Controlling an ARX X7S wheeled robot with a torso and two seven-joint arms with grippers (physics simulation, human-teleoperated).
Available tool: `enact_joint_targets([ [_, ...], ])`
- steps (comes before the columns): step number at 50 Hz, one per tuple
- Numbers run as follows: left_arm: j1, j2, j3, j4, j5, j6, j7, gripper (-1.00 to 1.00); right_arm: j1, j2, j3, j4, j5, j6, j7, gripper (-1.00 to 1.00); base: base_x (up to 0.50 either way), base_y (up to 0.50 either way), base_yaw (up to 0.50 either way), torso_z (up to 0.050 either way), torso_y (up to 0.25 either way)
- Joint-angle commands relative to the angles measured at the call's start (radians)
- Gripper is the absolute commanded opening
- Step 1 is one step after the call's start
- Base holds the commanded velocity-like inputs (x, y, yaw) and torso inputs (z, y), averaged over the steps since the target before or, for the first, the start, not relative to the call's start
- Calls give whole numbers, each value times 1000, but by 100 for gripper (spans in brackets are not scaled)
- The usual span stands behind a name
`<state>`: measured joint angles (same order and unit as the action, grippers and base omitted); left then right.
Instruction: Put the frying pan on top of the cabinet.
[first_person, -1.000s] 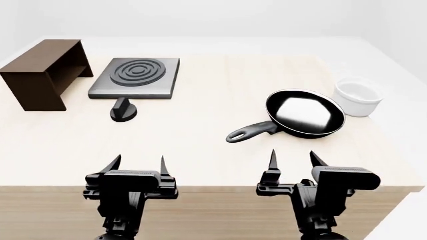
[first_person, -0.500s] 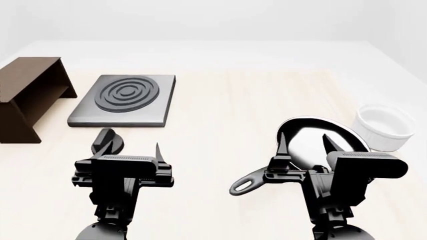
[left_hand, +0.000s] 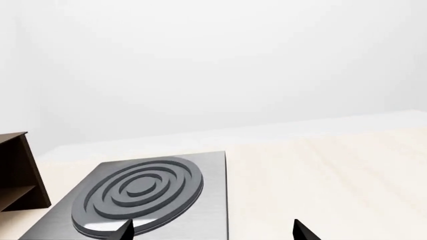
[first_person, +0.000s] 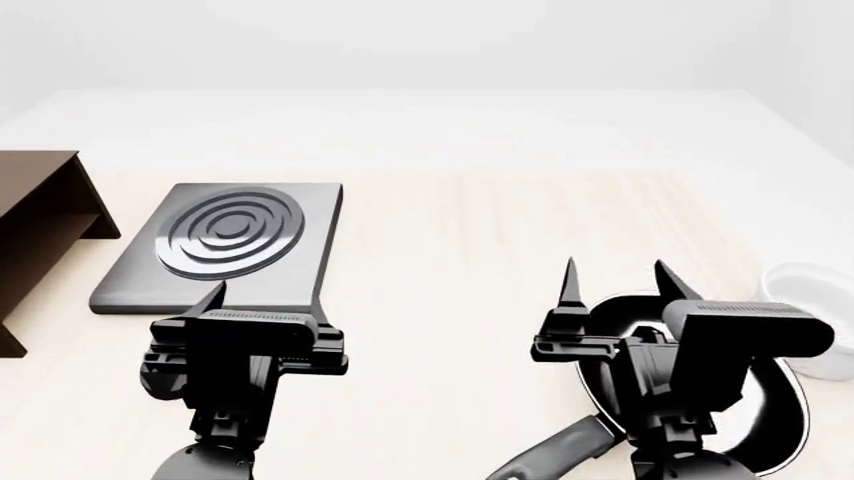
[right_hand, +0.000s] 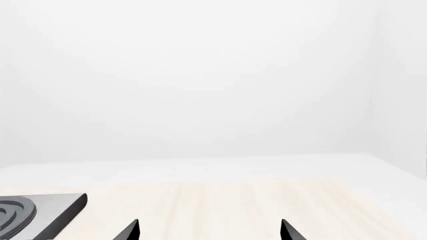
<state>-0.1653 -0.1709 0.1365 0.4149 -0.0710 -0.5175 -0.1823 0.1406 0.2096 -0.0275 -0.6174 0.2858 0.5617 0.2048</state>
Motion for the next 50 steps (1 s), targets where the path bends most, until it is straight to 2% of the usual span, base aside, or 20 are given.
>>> enact_joint_targets([
  [1, 1, -7, 3, 0, -7, -1, -6, 100, -13, 33, 32, -167, 13, -40, 5, 100, 0, 0, 0, 0, 0],
  [7, 2, -10, 15, -6, -6, 0, -5, 100, -46, 66, 44, -356, -9, -36, 32, 100, 0, 0, 0, 0, 0],
  [11, 3, -14, 18, 2, -9, -9, -6, 100, -44, 72, 50, -364, -1, -27, 41, 100, 0, 0, 0, 0, 0],
  [14, -7, -21, 33, 26, -23, -70, 10, 100, -49, 76, 38, -355, -5, -35, 42, 100, 0, 0, 0, 0, 0],
  [16, -25, -44, 99, 55, 24, -149, 9, 100, -47, 79, 36, -356, 0, -33, 45, 100, 0, 0, 0, 0, 0],
  [18, -64, -61, 164, 125, -17, -346, 83, 100, -39, 80, 35, -345, 3, -32, 46, 100, 0, 0, 0, 0, 0],
  [22, -131, -41, 180, 208, -125, -608, 174, 100, -36, 83, 34, -347, 12, -28, 52, 100, 0, 0, 0, 0, 0],
  [25, -224, 22, 141, 308, -353, -1045, 291, 100, -29, 86, 32, -341, 17, -20, 57, 100, 0, 0, 0, 0, 0],
  [26, -237, -12, 153, 298, -499, -1053, 216, 100, -28, 87, 31, -341, 19, -18, 58, 100, 0, 0, 0, 0, 0],
  [27, -275, -69, 189, 271, -649, -1053, 66, 100, -29, 87, 27, -337, 19, -21, 58, 100, 0, 0, 0, 0, 0],
  [28, -304, -90, 198, 251, -799, -1052, -71, 100, -28, 88, 23, -335, 17, -22, 59, 100, 0, 0, 0, 0, 0],
  [30, -334, -97, 215, 229, -1064, -1050, -171, 100, -28, 90, 20, -333, 17, -24, 61, 100, 0, 0, 0, 0, 0],
  [33, -378, -101, 253, 186, -1207, -1047, -266, 100, -27, 93, 22, -333, 23, -22, 64, 100, 0, 0, 0, 0, 0],
  [39, -402, -101, 304, 188, -1253, -1013, -299, 100, -25, 95, 16, -307, 22, -38, 66, 100, 0, 0, 0, 0, 0],
  [50, -428, -80, 295, 180, -1392, -989, -381, 100, -32, 103, 1, -302, 22, -47, 71, 100, 0, 0, 0, 0, 0],
])
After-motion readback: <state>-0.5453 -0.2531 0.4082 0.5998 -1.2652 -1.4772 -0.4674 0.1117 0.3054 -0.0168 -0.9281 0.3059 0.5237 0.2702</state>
